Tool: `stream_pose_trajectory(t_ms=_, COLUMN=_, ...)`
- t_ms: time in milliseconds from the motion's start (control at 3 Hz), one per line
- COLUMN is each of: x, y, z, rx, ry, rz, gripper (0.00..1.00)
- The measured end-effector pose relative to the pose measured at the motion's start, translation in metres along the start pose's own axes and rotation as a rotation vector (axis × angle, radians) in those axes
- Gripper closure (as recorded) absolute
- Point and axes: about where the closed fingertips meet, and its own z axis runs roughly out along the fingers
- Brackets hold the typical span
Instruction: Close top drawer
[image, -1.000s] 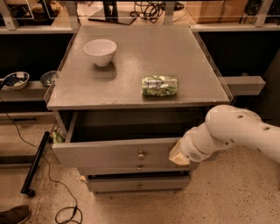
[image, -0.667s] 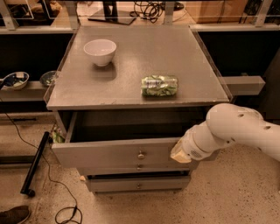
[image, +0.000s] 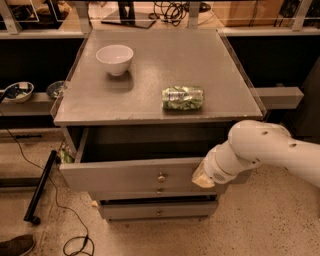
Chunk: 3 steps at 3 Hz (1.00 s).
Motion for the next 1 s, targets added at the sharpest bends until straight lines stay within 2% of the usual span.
stream_pose_trajectory(t_ms=333, x=-0.0028, y=-0.0002, z=0.01, rx=-0.026, ry=0.005, rz=-0.01, gripper=1.0)
stream_pose_trajectory(t_ms=667, x=-0.0029, y=-0.0002, z=0.0101, rx=-0.027, ry=0.005, rz=-0.01, gripper=0.81)
stream_pose_trajectory(t_ms=1000, x=-0.0029, y=-0.0002, z=0.0101, rx=-0.027, ry=0.005, rz=-0.01, gripper=0.58)
